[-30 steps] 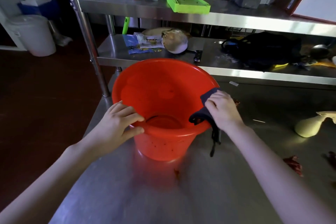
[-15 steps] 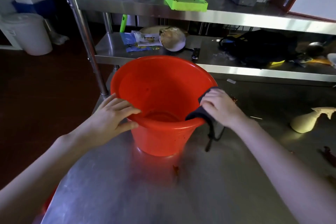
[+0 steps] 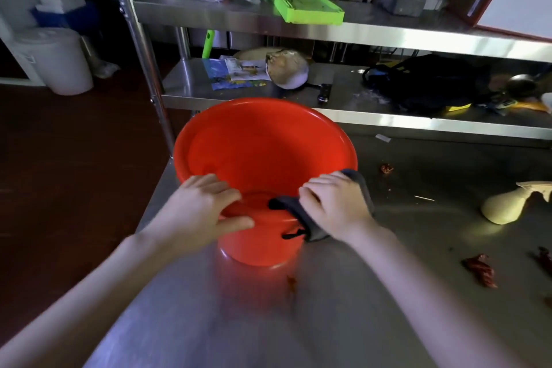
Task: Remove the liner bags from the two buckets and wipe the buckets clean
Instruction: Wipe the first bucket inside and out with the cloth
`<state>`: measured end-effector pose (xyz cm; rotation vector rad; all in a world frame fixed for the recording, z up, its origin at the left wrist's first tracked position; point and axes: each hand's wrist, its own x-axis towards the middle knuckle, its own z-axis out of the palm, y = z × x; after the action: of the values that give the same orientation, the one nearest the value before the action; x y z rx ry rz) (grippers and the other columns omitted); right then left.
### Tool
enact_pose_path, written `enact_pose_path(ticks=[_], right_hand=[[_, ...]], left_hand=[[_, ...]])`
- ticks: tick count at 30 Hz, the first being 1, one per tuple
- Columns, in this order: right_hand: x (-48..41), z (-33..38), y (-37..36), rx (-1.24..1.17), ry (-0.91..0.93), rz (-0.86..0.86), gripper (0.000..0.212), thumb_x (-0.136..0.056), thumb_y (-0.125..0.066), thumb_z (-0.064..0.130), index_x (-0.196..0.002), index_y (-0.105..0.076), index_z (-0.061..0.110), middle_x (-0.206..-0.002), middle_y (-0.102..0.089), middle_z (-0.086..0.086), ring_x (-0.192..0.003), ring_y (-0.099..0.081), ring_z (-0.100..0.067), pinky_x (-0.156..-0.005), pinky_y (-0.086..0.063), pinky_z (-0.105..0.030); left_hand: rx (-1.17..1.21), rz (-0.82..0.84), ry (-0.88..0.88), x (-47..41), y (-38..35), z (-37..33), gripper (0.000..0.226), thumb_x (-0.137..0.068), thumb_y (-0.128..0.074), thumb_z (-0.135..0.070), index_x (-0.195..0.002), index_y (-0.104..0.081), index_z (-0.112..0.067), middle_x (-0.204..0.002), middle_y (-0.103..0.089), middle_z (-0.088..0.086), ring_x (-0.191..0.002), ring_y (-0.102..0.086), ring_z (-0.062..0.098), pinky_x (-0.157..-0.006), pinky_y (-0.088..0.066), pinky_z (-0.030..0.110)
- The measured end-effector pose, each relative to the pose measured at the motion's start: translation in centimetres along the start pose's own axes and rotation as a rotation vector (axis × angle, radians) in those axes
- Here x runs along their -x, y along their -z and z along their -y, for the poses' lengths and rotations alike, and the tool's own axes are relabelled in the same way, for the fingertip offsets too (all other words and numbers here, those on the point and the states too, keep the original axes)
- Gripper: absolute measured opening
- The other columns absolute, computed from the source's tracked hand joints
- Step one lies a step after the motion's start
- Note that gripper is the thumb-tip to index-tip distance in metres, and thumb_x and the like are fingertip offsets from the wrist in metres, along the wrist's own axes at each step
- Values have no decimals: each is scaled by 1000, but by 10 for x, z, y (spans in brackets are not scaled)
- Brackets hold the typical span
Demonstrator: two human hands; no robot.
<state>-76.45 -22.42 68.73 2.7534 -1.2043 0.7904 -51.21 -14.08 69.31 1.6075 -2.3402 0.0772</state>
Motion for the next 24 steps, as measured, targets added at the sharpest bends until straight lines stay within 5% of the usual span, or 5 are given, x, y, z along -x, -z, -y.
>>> enact_pose_path(ticks=[5,10,17,21,24], right_hand=[[-17,-74,17,-33,-38,184,34,-96,-43,16,-81,-72,6,-97,-69,-2,-98,-58,-22,-96,-35,-30],[-11,-30,7,51,-163,110,45,-86,-24,30,-55,-54,17,-61,-56,1,-70,-53,-26,-79,-42,-39],[13,62,-17,75,-52,-126,36,-91,-49,26,-58,-60,17,-56,-59,1,-58,-56,-24,-59,-43,-37],[5,6,-1,0,101,-25,39,-93,-43,28,-65,-65,12,-64,-63,-1,-65,-60,-25,-66,-47,-38],[-9,-48,14,-57,5,88,35,-96,-45,21,-79,-72,6,-84,-69,-3,-84,-61,-25,-88,-45,-41]], left_hand=[[-13,82,-31,13,5,32,61,-89,-36,-63,-119,-66,-19,-108,-61,-8,-106,-56,17,-112,-21,28],[-5,-10,-1,8,2,20,57,-82,-42,-62,-104,-72,-19,-91,-61,-7,-87,-56,21,-94,-39,42],[131,-69,7,5,-8,-18,52,-77,-49,-66,-93,-72,-22,-81,-51,-16,-77,-42,9,-78,-37,35],[92,16,80,16,7,20,67,-76,-39,-72,-113,-70,-24,-106,-63,-14,-113,-53,14,-108,-25,41],[33,44,63,20,6,27,67,-83,-36,-70,-122,-65,-24,-114,-59,-11,-121,-48,13,-119,-8,40]])
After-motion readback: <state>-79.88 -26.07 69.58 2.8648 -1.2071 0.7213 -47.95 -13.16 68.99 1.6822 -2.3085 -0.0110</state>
